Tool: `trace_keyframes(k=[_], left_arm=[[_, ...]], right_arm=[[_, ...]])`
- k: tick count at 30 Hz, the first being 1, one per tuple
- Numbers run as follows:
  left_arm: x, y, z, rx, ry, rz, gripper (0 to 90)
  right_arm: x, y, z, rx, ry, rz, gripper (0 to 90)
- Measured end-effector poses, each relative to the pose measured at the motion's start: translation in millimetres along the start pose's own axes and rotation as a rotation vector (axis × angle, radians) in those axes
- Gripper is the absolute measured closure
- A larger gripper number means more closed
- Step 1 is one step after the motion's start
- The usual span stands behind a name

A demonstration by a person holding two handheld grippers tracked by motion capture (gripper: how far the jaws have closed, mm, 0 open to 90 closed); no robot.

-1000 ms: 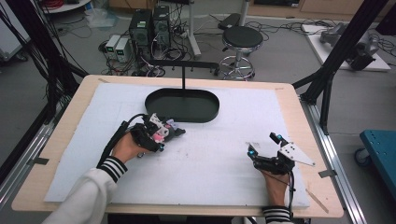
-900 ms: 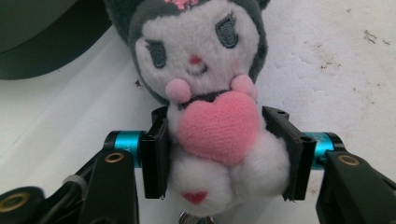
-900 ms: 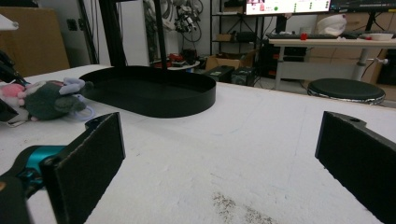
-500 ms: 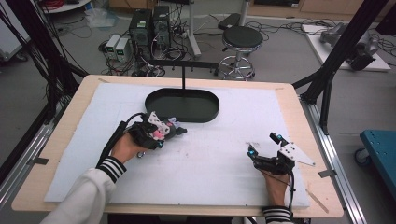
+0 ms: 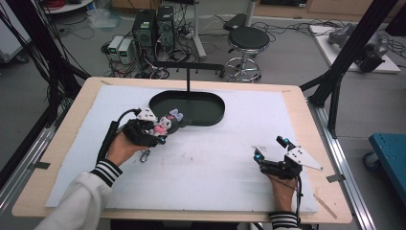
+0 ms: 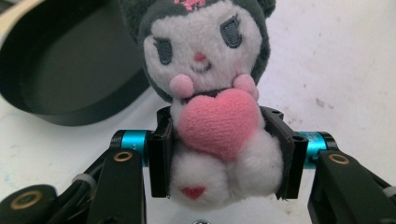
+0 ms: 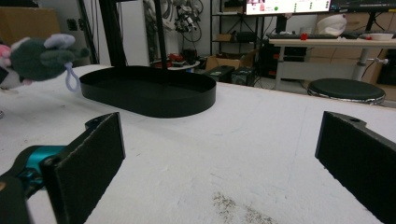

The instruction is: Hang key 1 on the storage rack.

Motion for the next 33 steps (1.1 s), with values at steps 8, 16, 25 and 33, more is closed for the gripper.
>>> trace_keyframes(k=[8, 16, 25, 33], left_arm=[[26.5, -16.9, 12.6, 0.021, 0.057, 0.059, 50.9], [50.7, -37.8, 23.5, 0.027, 0.082, 0.109, 50.7], [69.0, -50.1, 29.5, 0.032, 0.091, 0.154, 50.7], [70.7, -56.4, 31.8, 0.045, 0.083, 0.163, 50.7]], right_arm=[[-0.1, 0.1, 0.0, 0.004, 0.000, -0.001, 0.7], [0.0, 0.0, 0.0, 0.002, 0.000, 0.000, 0.7], [-0.3, 0.1, 0.1, 0.010, 0.003, 0.000, 0.7], [-0.3, 0.1, 0.1, 0.011, 0.003, 0.000, 0.7]])
Point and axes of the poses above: each handheld gripper's, and its own axes: x roughly backward along the jaws, z roughly out of its top, y roughly to its right, the point moved 3 cm from there along -x, roughly forward along the jaws, and after that the axes turned 11 degrees about -x, right-handed, at the moved point
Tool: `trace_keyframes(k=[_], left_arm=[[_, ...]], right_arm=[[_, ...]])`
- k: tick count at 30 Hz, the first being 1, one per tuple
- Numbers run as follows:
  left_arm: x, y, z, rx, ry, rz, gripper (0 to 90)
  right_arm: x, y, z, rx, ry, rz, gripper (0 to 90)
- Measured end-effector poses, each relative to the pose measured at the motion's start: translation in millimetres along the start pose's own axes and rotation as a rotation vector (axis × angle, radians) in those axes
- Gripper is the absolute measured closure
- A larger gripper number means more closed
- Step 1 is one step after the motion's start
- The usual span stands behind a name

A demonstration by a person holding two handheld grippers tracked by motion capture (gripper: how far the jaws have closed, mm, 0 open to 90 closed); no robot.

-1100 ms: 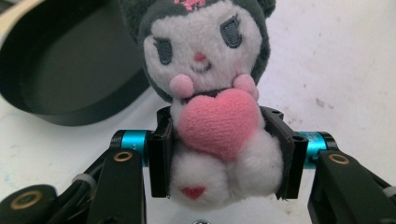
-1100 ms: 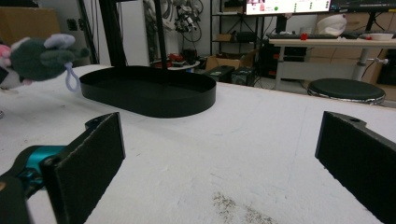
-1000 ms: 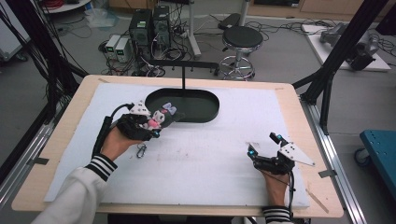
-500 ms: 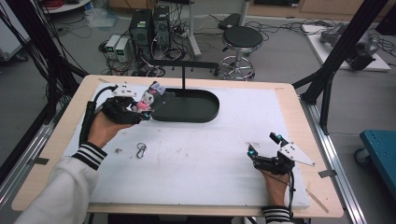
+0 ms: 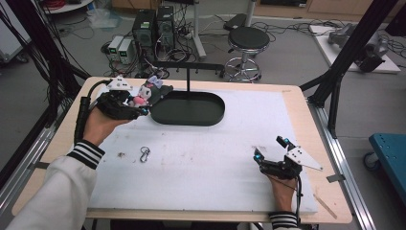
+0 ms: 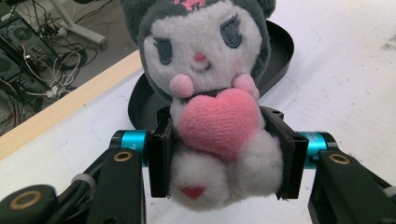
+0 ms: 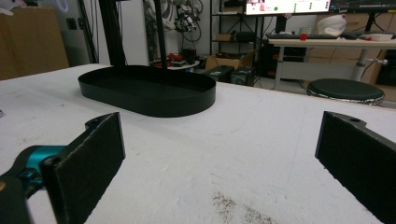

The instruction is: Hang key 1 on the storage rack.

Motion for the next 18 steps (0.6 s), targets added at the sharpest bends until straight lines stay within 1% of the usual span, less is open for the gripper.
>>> trace_keyframes(k=[2, 5, 10, 12, 15, 16, 18], left_arm=[[0.1, -2.7, 1.0, 0.000, 0.001, 0.001, 50.7], [0.1, -7.5, 2.4, 0.001, -0.012, 0.016, 50.8], [-1.3, -14.3, 5.2, 0.009, -0.014, 0.030, 50.7], [-1.4, -17.8, 6.9, 0.006, -0.025, 0.041, 50.7], [-2.4, -23.6, 9.2, 0.018, -0.032, 0.045, 50.7], [-2.6, -25.2, 10.2, 0.018, -0.042, 0.048, 50.7], [-4.2, -28.4, 12.2, 0.022, -0.042, 0.046, 50.7]], right_arm=[[0.2, -0.2, -0.1, -0.004, -0.002, -0.002, 0.7], [0.2, 0.0, -0.1, -0.004, -0.002, -0.002, 0.7], [0.2, -0.2, -0.1, -0.008, -0.002, -0.001, 0.7], [0.3, -0.3, -0.1, -0.011, -0.002, -0.001, 0.7], [0.3, -0.1, -0.2, -0.008, -0.002, -0.001, 0.7], [0.3, -0.1, -0.1, -0.005, -0.002, -0.001, 0.7], [0.3, -0.2, -0.1, -0.006, -0.002, -0.001, 0.7]])
Point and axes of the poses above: each handheld gripper's, and its own axes: x roughly backward along the jaws, z roughly out of its top, y roughly to its right, the point moved 3 cm from there along -x, roughly forward along the jaws, and after that the axes turned 11 degrees about -x, right-handed, at the moved point
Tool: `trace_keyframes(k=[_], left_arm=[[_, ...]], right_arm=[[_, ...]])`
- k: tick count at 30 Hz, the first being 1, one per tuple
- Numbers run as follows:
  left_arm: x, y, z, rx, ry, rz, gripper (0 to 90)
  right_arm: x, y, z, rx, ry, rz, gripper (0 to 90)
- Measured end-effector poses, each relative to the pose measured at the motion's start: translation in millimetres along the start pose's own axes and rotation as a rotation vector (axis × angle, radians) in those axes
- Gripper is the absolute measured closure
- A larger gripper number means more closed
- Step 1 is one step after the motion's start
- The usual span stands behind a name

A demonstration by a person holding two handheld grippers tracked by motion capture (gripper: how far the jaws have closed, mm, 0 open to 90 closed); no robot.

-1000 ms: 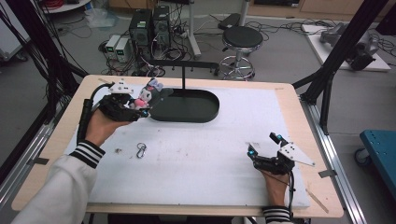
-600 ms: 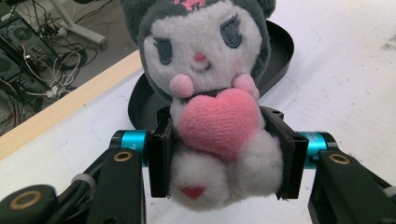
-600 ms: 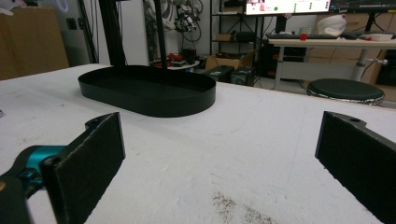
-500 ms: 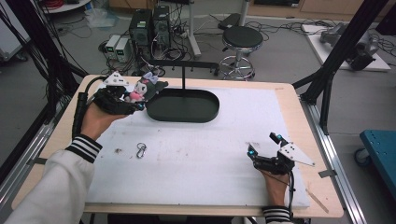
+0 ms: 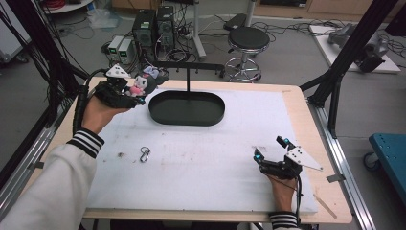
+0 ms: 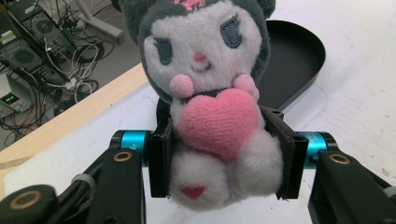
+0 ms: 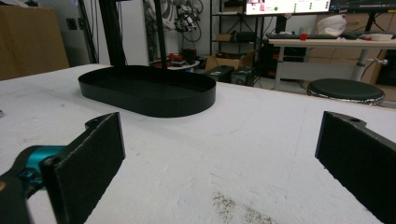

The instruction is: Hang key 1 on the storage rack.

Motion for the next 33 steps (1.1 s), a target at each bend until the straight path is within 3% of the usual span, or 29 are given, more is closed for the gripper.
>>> trace_keyframes(k=[13, 23, 33], left_arm=[[-10.5, -18.4, 9.8, 0.011, -0.043, 0.006, 50.7], [-18.8, -29.4, 6.5, 0.065, -0.035, 0.001, 50.7], [-20.6, -36.7, 21.3, 0.051, -0.044, 0.012, 50.7]], right_arm=[[-0.1, 0.7, 0.2, -0.002, 0.002, 0.005, 0.7], [0.0, 0.9, 0.2, -0.002, 0.002, 0.005, 0.7], [0.1, 0.5, 0.2, -0.001, 0.000, 0.002, 0.7]])
Point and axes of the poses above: each handheld gripper's, and its own axes: x roughly backward along the jaws, z roughly out of its top, y roughly to its right, the point moved 3 cm from there along -x, roughly forward along the jaws, and after that the axes turned 11 degrees about -x, right-handed, at the moved point
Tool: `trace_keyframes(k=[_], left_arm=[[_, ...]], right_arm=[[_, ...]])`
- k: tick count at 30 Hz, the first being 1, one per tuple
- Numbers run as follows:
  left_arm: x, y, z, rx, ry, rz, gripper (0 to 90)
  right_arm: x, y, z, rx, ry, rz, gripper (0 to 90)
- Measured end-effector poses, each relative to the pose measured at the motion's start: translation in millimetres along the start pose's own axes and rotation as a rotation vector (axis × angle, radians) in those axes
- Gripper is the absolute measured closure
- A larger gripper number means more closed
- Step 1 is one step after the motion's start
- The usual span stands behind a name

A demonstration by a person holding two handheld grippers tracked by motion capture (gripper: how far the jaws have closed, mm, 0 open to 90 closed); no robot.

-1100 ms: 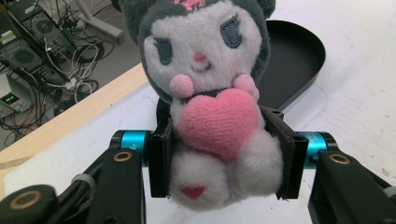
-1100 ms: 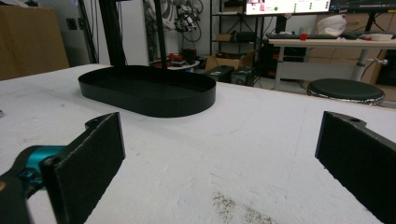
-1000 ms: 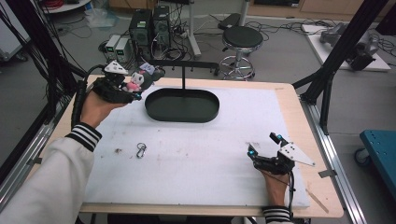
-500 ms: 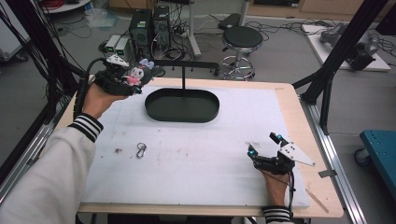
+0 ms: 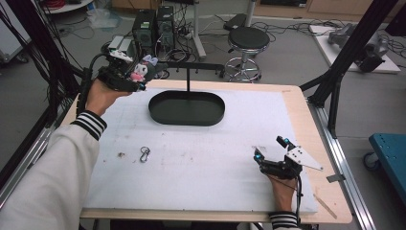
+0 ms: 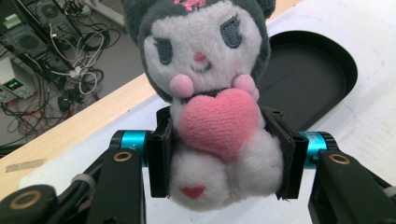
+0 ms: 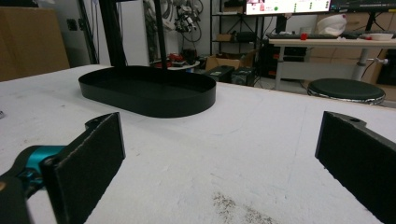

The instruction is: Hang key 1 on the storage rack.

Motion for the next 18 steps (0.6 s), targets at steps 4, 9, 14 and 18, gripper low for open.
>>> trace_keyframes(k=[4, 9, 14, 18], left_arm=[[-3.2, -1.0, 4.2, -0.003, -0.011, 0.000, 50.7], [-6.3, -1.9, 10.3, -0.004, -0.014, 0.001, 50.7], [-9.0, -4.6, 16.4, -0.002, -0.019, 0.004, 50.7], [-11.8, -6.5, 20.3, 0.000, -0.018, 0.013, 50.7]], right_arm=[[0.0, 0.1, 0.0, -0.001, 0.000, 0.001, 0.7], [-0.2, 0.8, 0.3, 0.006, 0.004, 0.001, 0.7], [-0.2, 0.8, 0.2, 0.006, 0.004, 0.001, 0.7], [-0.2, 0.9, 0.3, 0.006, 0.004, 0.001, 0.7]])
Point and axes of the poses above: each handheld gripper's, and its own axes: x roughly backward along the jaws, z roughly out of its top, y roughly to its right, the point moved 3 cm from there along -x, roughly forward along the jaws, and after that the axes turned 11 degrees about -x, right-handed, at the moved point
